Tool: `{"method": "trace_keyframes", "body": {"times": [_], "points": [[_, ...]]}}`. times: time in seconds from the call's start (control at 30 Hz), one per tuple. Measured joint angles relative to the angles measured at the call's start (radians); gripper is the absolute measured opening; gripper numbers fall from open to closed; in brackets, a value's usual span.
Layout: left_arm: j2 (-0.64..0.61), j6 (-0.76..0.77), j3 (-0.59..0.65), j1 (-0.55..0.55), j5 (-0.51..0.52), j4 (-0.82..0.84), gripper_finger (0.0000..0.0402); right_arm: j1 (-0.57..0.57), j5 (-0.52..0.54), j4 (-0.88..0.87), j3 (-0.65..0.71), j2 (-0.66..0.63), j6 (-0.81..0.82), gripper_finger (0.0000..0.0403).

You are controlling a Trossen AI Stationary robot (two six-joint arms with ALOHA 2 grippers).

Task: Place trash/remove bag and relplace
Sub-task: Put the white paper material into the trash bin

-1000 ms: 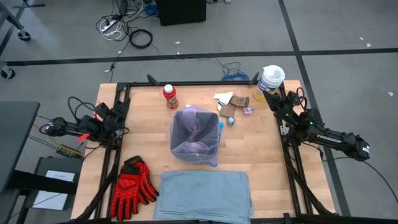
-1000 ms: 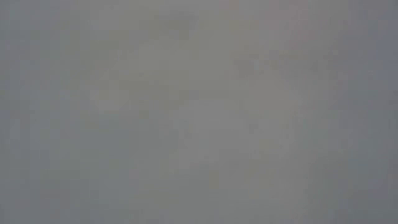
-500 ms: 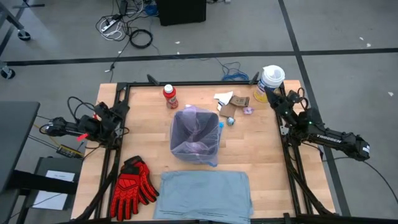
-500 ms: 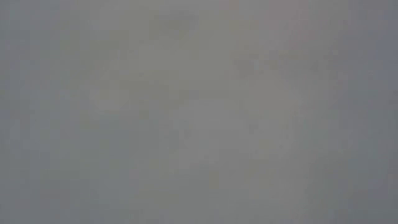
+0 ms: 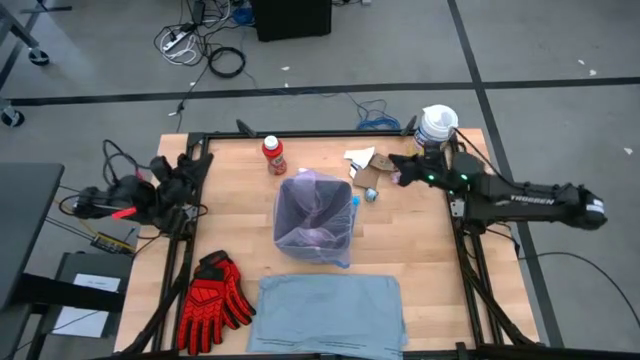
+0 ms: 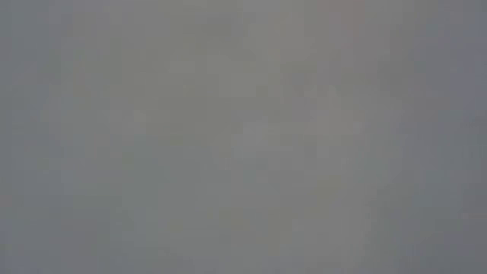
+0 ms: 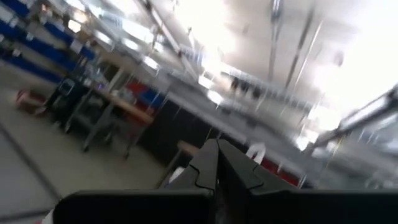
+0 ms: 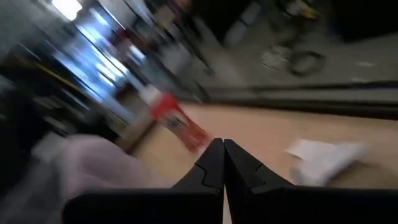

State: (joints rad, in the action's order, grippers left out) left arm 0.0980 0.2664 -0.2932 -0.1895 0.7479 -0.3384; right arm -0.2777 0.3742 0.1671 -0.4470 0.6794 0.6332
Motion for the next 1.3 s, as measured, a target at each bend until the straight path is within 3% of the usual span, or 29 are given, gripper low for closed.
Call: {"method": "trace_keyframes", "body": {"times": [0.2,0.37,0.57,0.73,0.9,1.13,1.3], "points": [[0.095,0.118,-0.167,0.000,-0.001,0.288,0.0020,-0.055,0.007,-0.473,-0.292,0.254,-0.038,0.0015],[0.221,0.126,-0.307,0.000,0.055,0.524,0.0030,-0.087,-0.041,-0.641,-0.452,0.447,-0.246,0.0054],[0.373,-0.035,-0.437,0.000,0.148,0.543,0.0079,-0.127,-0.092,-0.652,-0.567,0.661,-0.548,0.0123],[0.430,-0.020,-0.541,0.018,0.176,0.545,0.0122,-0.222,-0.136,-0.654,-0.686,0.856,-0.579,0.0166],[0.437,0.136,-0.577,0.026,0.172,0.552,0.0133,-0.336,-0.247,-0.730,-0.844,1.039,-0.540,0.0181],[0.464,0.190,-0.577,0.026,0.184,0.561,0.0132,-0.444,-0.267,-0.907,-1.045,1.243,-0.627,0.0189],[0.509,0.217,-0.577,0.026,0.193,0.561,0.0132,-0.473,-0.238,-0.983,-1.103,1.336,-0.696,0.0199]]}}
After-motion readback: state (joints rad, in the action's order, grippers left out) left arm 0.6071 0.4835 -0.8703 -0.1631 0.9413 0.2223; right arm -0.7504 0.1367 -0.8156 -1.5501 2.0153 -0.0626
